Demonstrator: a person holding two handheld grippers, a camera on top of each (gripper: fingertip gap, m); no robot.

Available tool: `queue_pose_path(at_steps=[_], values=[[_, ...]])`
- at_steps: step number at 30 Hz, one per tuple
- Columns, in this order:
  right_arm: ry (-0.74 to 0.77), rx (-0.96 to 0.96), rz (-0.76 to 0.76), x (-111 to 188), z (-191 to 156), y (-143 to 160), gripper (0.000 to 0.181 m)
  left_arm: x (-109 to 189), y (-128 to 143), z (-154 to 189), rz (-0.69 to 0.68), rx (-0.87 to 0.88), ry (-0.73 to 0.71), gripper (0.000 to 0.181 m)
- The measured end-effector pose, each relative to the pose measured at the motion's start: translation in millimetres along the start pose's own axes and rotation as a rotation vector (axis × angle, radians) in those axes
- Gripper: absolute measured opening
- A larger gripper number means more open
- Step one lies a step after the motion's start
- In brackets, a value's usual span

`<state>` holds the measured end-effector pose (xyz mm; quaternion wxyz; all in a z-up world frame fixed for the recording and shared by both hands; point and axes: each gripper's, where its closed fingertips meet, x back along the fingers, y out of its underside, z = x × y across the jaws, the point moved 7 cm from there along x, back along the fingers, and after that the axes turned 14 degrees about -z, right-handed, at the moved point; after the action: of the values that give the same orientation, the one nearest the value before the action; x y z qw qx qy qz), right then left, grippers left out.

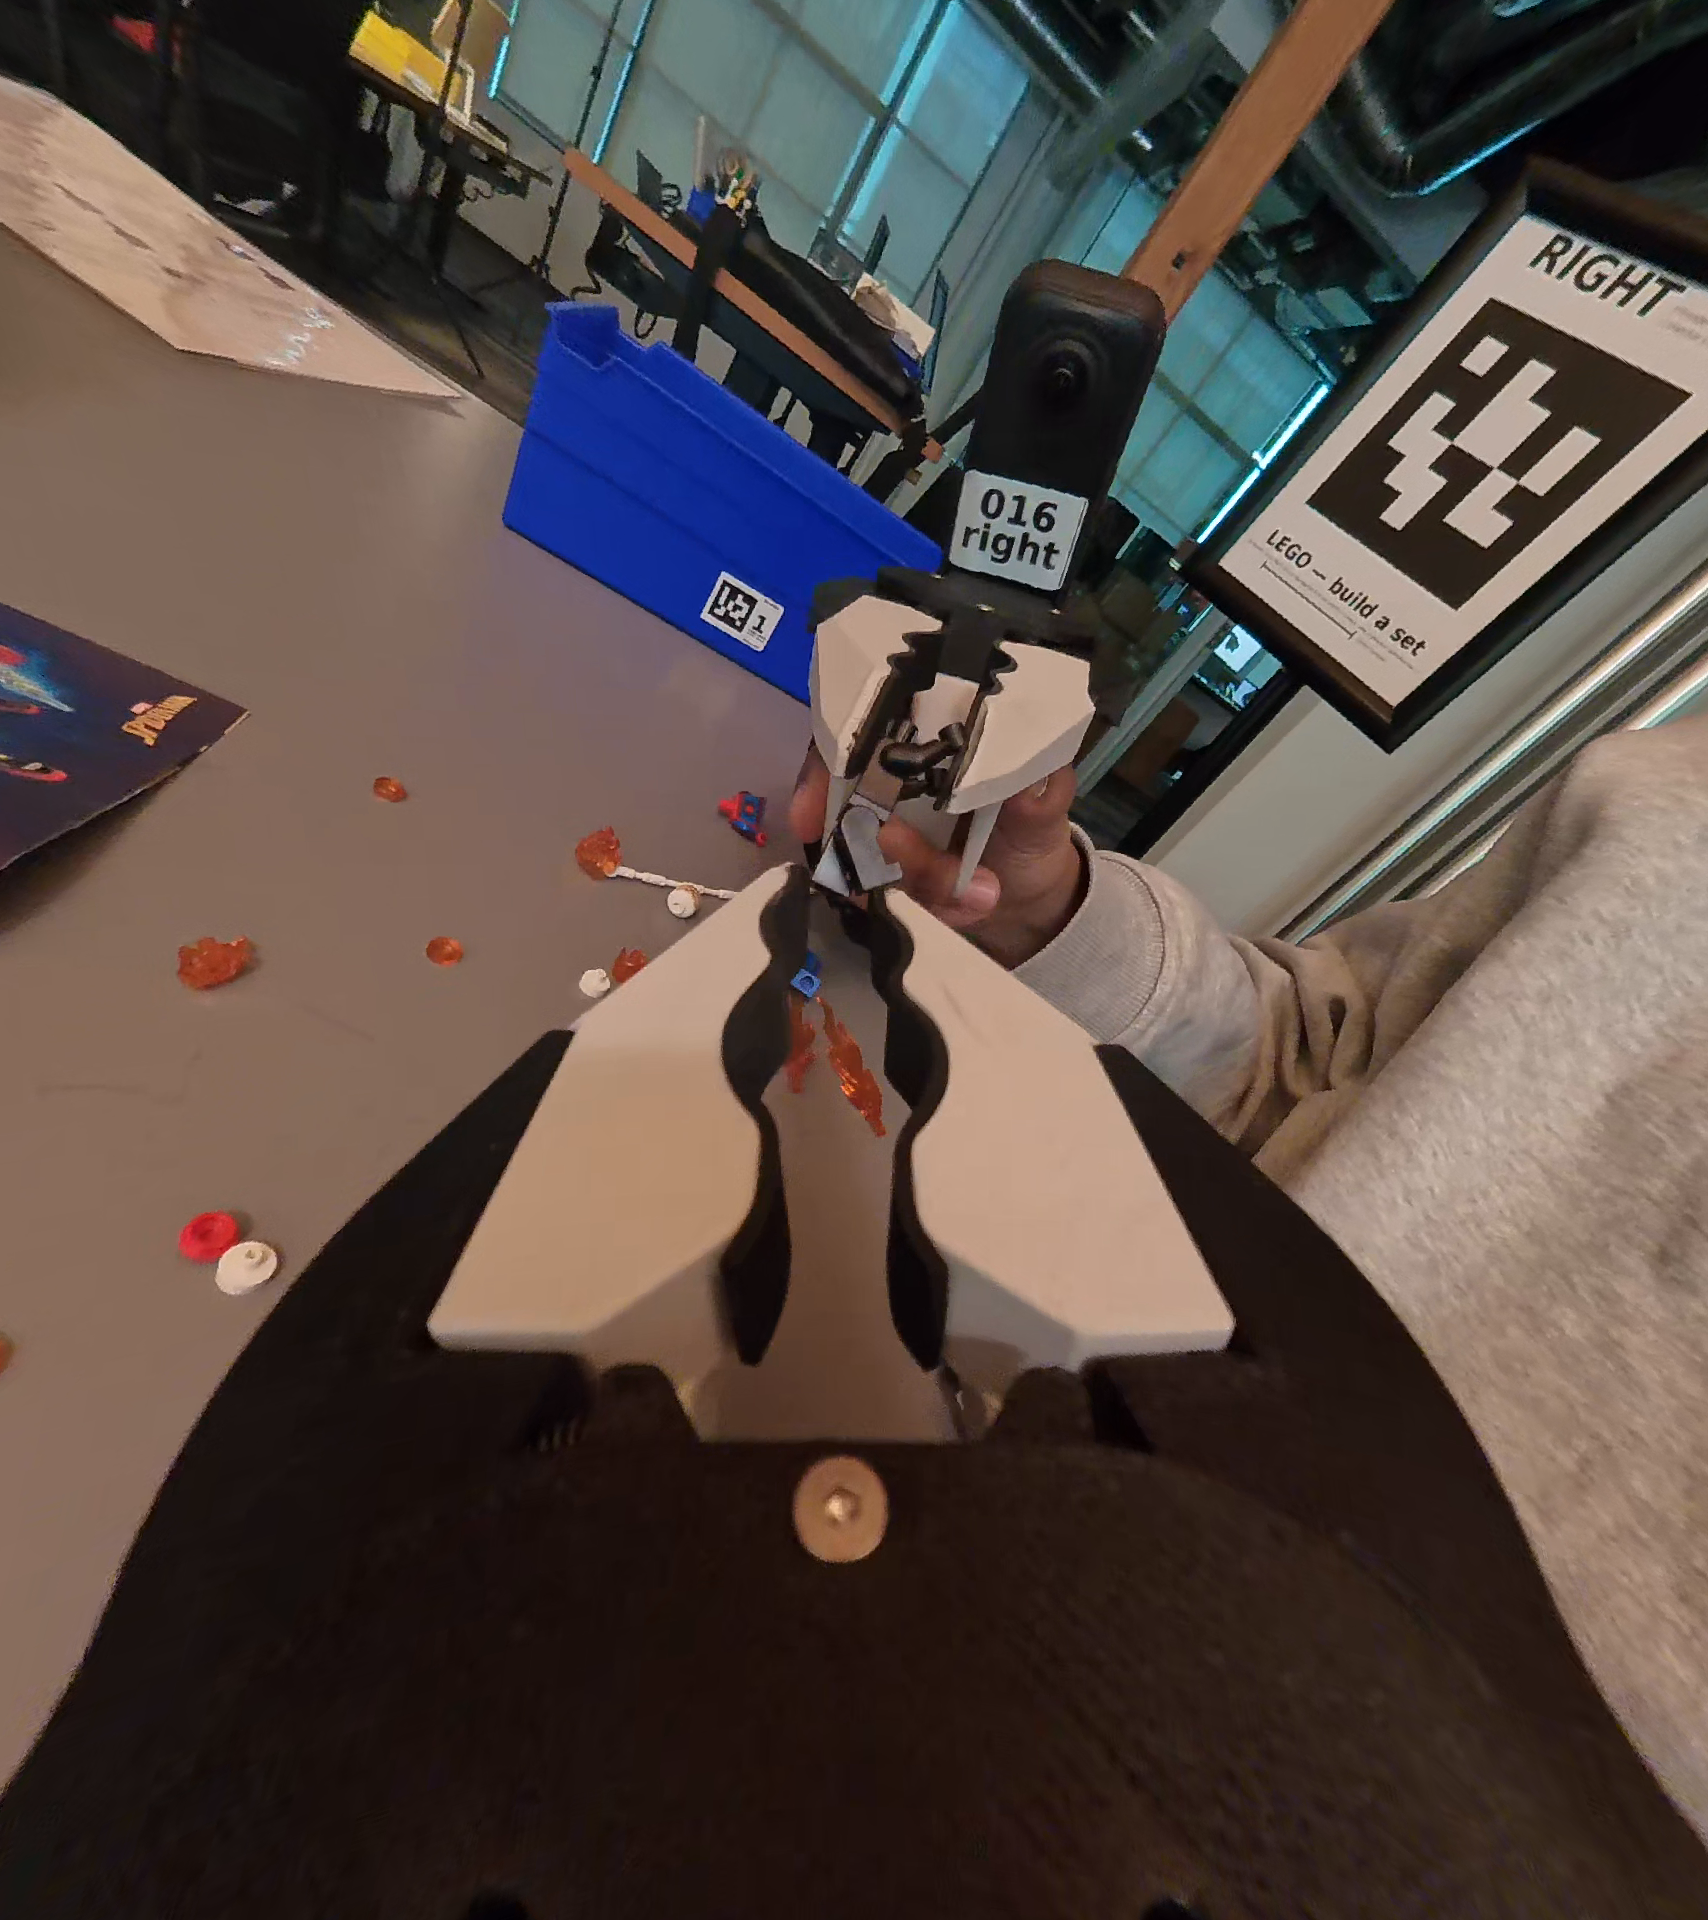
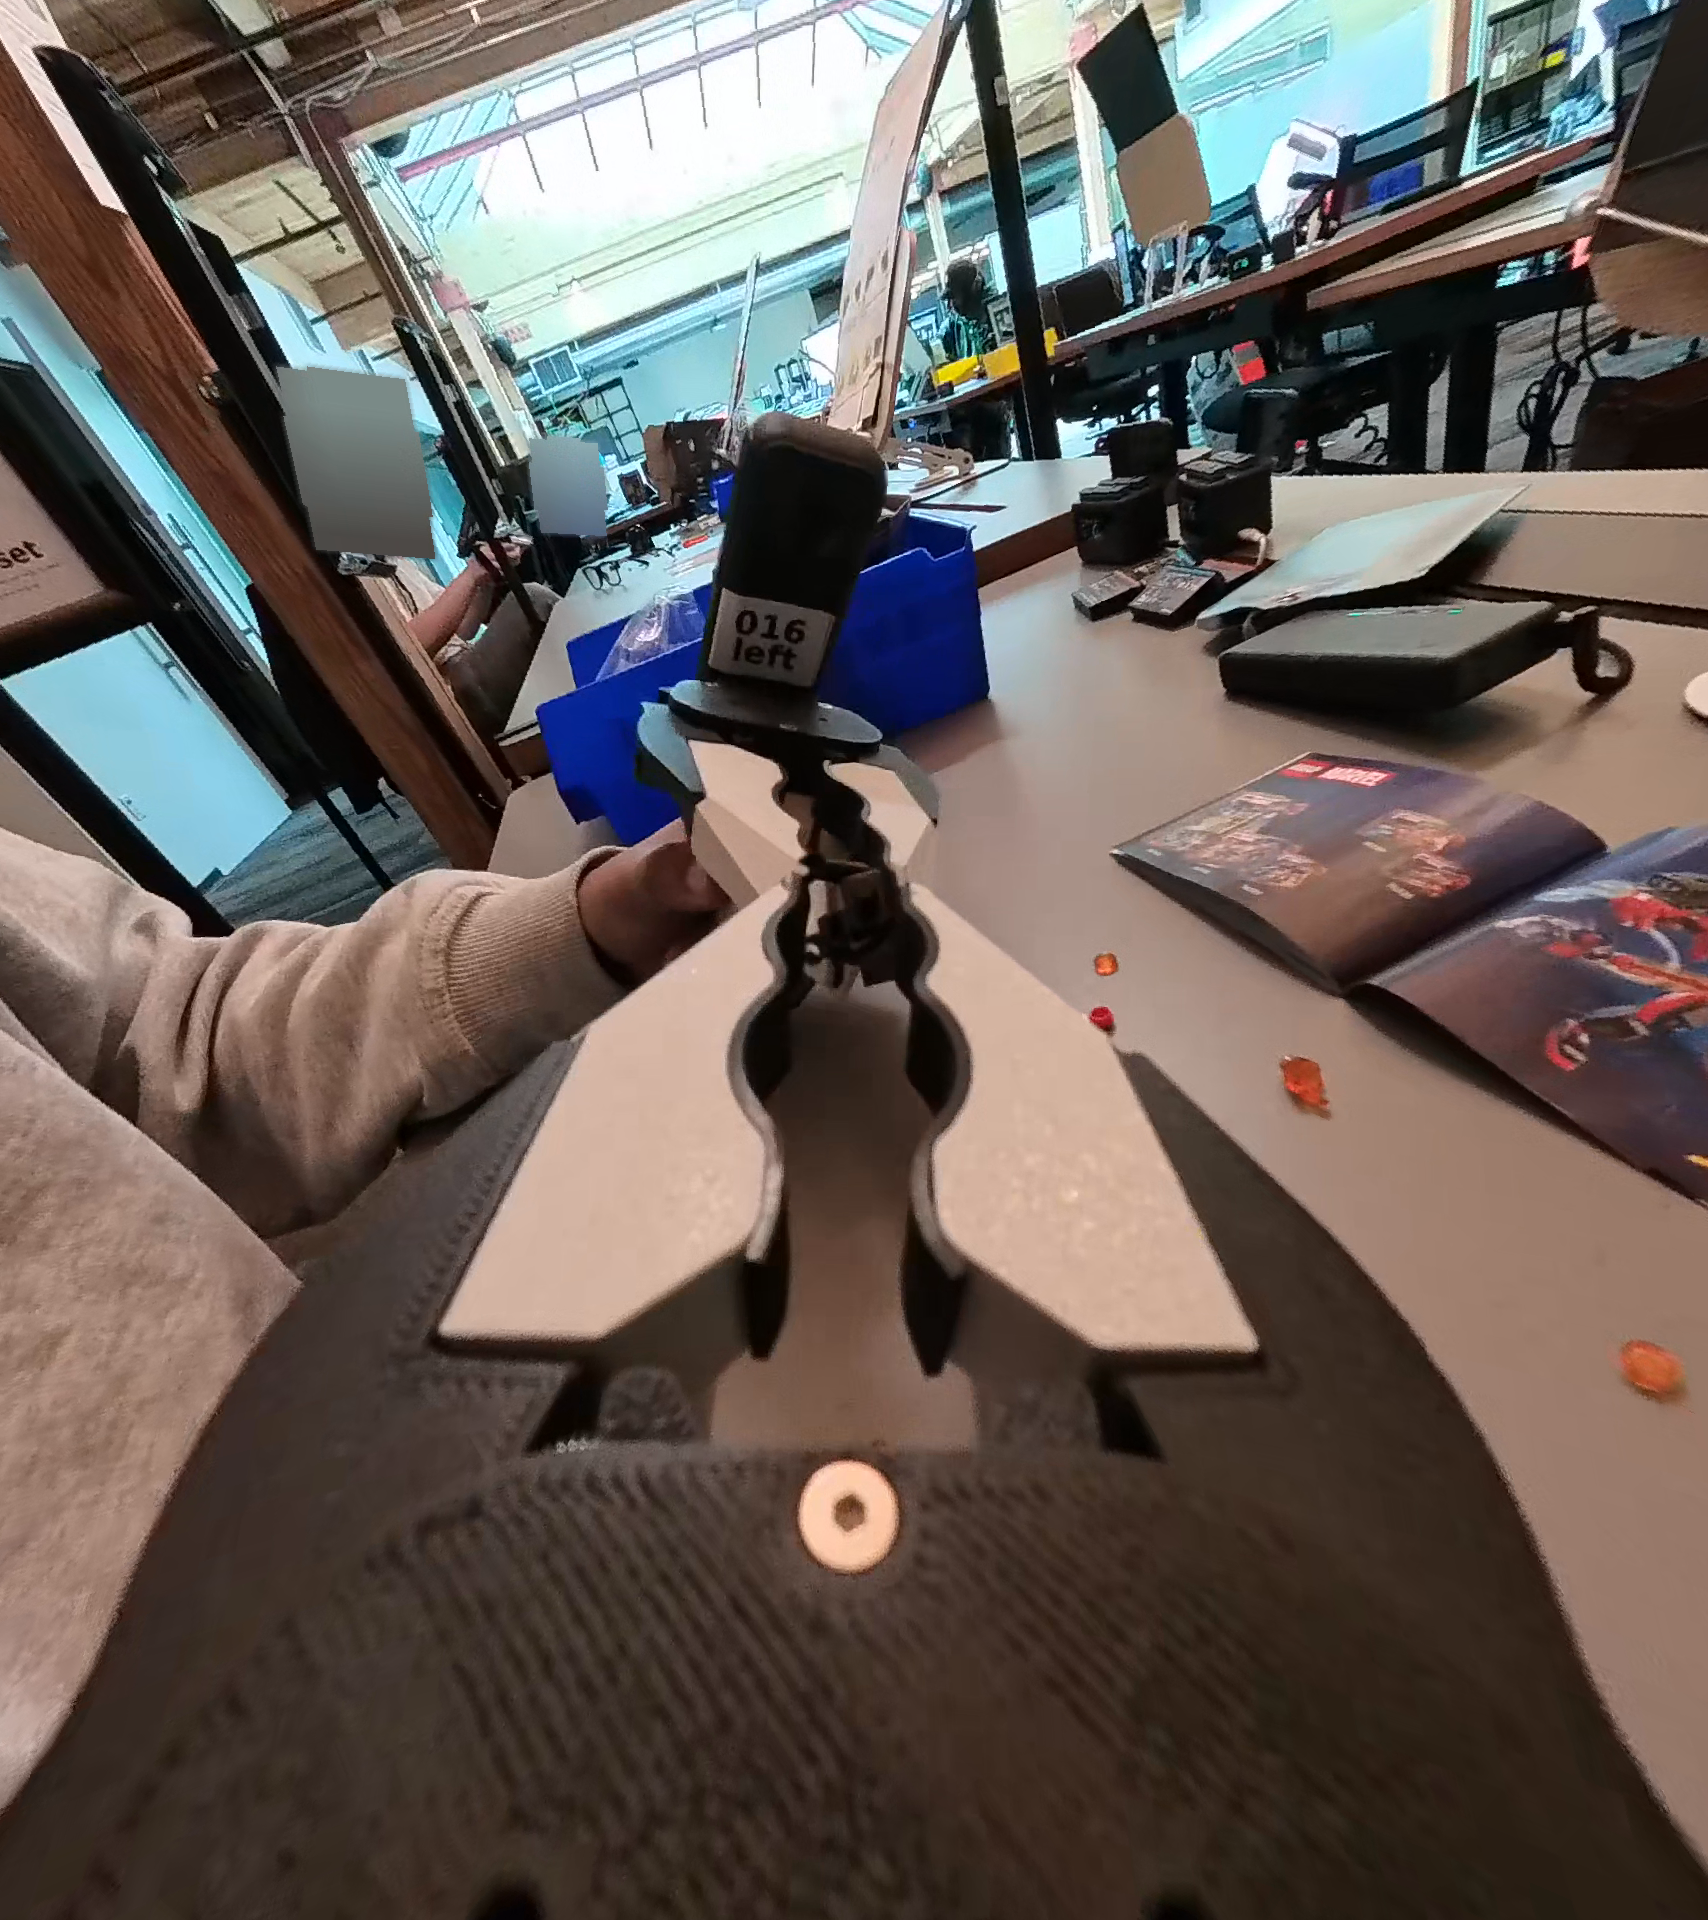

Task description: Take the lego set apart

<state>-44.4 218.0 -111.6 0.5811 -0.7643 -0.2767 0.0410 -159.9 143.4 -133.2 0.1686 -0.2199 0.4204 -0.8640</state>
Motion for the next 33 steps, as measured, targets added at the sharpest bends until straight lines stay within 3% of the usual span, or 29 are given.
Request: queue_pose_path(at_steps=[7,10,14,16,18,27,30,33], values=[[0.008,0.011,0.021,-1.8,0.2,-0.2,0.015,2.0,0.3,-2.6,0.007,0.042,0.023,0.003],[0.042,0.035,0.015,-4.6,0.8,0.7,0.033,0.6,-0.2,-1.9,0.018,0.056,0.043,0.003],[0.03,0.037,-0.016,-9.0,0.1,3.6,0.037,-1.5,-0.7,-0.9,0.044,0.086,0.099,0.003],[-0.001,0.006,0.012,-7.0,0.9,2.3,0.032,-2.3,-0.9,-0.2,0.053,0.098,0.125,0.003],[-0.023,-0.01,0.044,-3.0,1.7,0.4,0.015,-3.1,-1.1,0.4,0.058,0.101,0.134,0.004],[-0.081,-0.067,0.119,8.2,4.4,-4.8,0.012,-8.8,-2.0,8.1,0.059,0.056,0.148,0.001],[-0.048,-0.04,0.08,4.7,4.0,-2.5,0.012,-4.7,-4.5,5.7,0.114,0.094,0.178,0.025],[0.004,0.015,0.037,-2.0,1.6,0.1,0.012,-2.4,-4.8,2.9,0.145,0.151,0.233,0.031]])
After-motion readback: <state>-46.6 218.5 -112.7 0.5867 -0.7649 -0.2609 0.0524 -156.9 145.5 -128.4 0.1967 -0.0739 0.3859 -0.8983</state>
